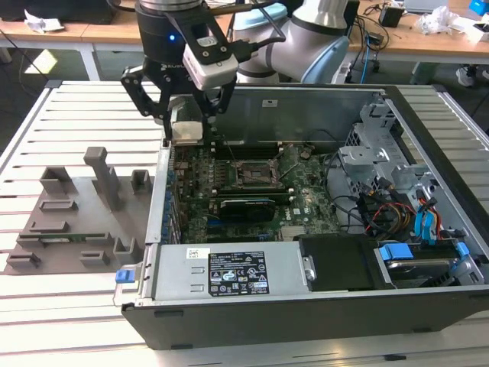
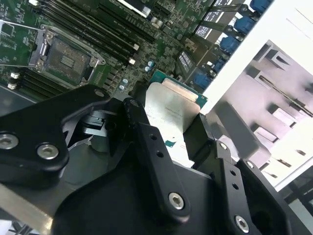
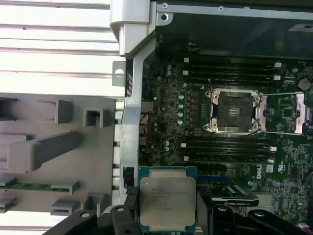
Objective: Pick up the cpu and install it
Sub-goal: 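Pick up the cpu and move it towards the insertion slot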
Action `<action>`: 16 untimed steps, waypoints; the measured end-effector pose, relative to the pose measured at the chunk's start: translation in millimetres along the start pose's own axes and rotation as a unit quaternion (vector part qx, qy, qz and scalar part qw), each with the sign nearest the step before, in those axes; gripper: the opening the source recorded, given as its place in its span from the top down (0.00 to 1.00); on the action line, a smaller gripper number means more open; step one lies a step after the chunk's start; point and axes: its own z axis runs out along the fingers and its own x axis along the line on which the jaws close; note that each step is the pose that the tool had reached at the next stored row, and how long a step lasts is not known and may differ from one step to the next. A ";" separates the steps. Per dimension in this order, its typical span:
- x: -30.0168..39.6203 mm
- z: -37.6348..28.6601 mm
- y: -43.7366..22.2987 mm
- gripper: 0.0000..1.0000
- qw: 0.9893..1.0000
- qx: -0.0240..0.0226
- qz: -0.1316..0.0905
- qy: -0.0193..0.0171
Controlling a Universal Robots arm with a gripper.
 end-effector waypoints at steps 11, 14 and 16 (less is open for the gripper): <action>-13.7 1.7 -0.2 0.45 1.000 0.000 0.000 0.000; -19.1 2.3 -0.1 0.45 1.000 0.000 0.000 0.000; -20.8 2.4 -0.1 0.45 1.000 0.000 0.000 0.000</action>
